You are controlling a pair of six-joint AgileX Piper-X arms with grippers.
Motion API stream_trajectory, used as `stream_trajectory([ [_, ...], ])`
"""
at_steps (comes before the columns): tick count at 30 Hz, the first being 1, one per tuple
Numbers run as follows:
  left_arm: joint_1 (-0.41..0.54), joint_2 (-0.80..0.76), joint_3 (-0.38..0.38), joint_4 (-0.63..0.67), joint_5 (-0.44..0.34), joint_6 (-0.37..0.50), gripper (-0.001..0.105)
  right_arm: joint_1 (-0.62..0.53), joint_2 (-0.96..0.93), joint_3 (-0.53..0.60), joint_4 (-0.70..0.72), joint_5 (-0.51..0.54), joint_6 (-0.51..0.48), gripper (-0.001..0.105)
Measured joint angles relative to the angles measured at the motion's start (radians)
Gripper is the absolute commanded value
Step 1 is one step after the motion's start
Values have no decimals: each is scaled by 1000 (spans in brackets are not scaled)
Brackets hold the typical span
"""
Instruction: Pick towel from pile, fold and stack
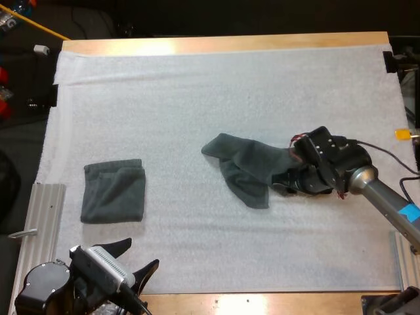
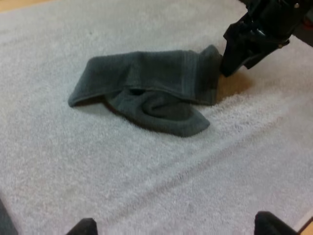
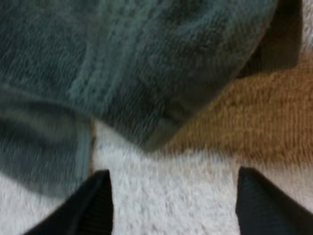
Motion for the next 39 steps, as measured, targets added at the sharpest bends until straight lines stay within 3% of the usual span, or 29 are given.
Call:
stream_trajectory([
  [3,0,0,0,8,1,-1,62,-24,23,23,-46,-42,5,38],
  [19,0,0,0,23,1,-1,62,-30,210,24,-226,-115,97,36],
  [21,0,0,0,23,1,-1,62,-30,210,24,-237,-115,96,30],
  [25,0,0,0,23,1,-1,62,-30,210,24,-249,-115,96,1],
  [31,0,0,0,23,1,-1,62,-21,158,24,-290,-115,88,0],
  [39,0,0,0,23,1,-1,62,-19,-72,-15,-299,-104,32,0],
])
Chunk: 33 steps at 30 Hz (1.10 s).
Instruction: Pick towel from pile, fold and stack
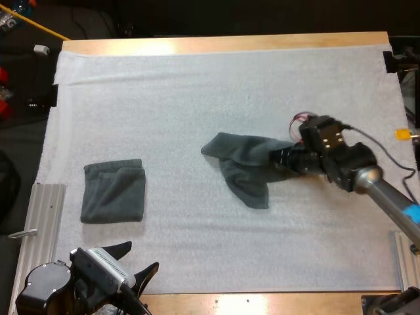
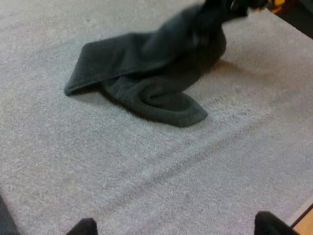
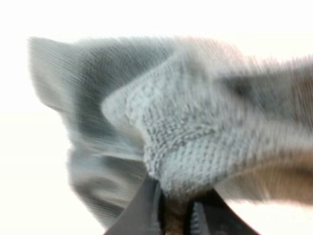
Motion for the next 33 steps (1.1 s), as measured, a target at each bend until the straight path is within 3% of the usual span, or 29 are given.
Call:
stream_trajectory([
  [12,0,0,0,0,0,0,62,0,-259,-256,117,3,-70,0],
  [18,0,0,0,0,0,0,62,0,-266,-380,167,104,-173,0],
  [26,0,0,0,0,0,0,62,54,-246,-328,285,146,-179,0],
  [33,0,0,0,0,0,0,62,182,-119,-206,251,146,-20,0],
])
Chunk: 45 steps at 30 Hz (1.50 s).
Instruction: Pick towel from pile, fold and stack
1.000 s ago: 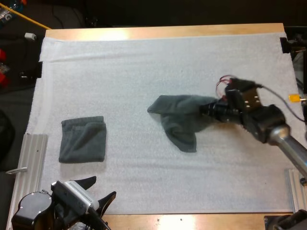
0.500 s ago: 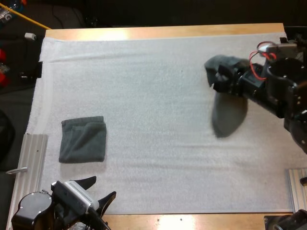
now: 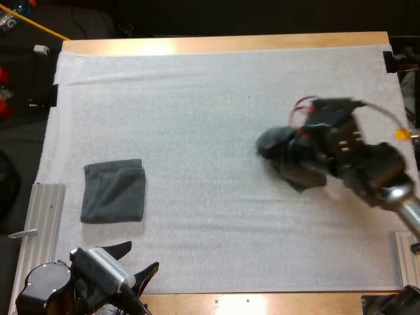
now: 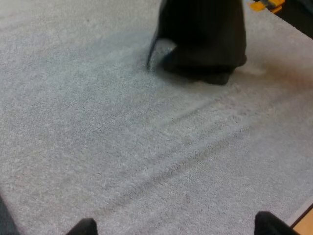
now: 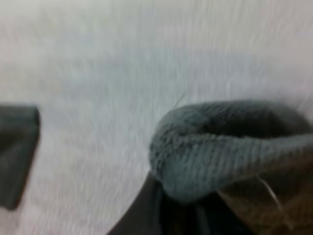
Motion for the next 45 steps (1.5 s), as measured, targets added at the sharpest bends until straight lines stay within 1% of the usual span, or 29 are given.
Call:
stream_trajectory([
  [3,0,0,0,0,0,0,62,83,67,2,-46,0,34,0],
  [8,0,0,0,0,0,0,62,223,138,2,-186,17,91,0],
  [9,0,0,0,0,0,0,62,242,148,2,-211,19,100,1],
  [11,0,0,0,0,0,0,62,272,170,2,-245,19,109,8],
  [12,0,0,0,0,0,0,62,281,178,2,-251,19,113,16],
  [13,0,0,0,0,0,0,62,287,185,0,-256,19,117,27],
  [14,0,0,0,0,0,0,62,290,190,-1,-257,19,121,35],
  [16,0,0,0,0,0,0,62,291,192,-1,-258,8,122,62],
  [18,0,0,0,0,0,0,62,291,192,-4,-262,-33,123,74],
  [19,0,0,0,0,0,0,62,291,190,-4,-264,-55,116,75],
  [22,0,0,0,0,0,0,62,291,183,-6,-237,-85,111,73],
  [26,0,0,0,0,0,0,62,291,166,-6,-145,-76,70,68],
  [32,0,0,0,0,0,0,62,289,163,-6,-11,64,-25,68],
  [34,0,0,0,0,0,0,62,277,163,-6,0,76,-36,68],
  [36,0,0,0,0,0,0,62,252,163,-6,1,76,-37,68],
  [40,0,0,0,0,0,0,62,163,163,-6,5,66,-39,62],
  [45,0,0,0,0,0,0,62,60,163,-6,44,51,-43,61],
])
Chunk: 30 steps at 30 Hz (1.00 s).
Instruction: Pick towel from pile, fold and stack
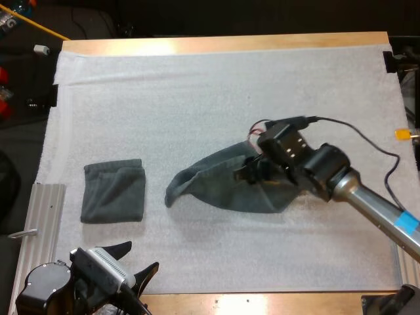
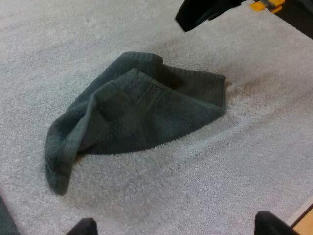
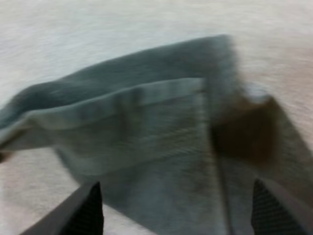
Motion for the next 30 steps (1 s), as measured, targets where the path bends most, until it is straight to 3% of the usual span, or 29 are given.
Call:
stream_trajectory([
  [7,0,0,0,0,0,0,62,-125,0,34,60,-8,-41,56],
  [14,0,0,0,0,0,0,62,-228,0,147,62,-20,-68,55],
  [23,0,0,0,0,0,0,62,-278,0,301,-91,-123,-84,55],
  [30,0,0,0,0,0,0,62,-278,67,317,-189,-143,-65,55],
])
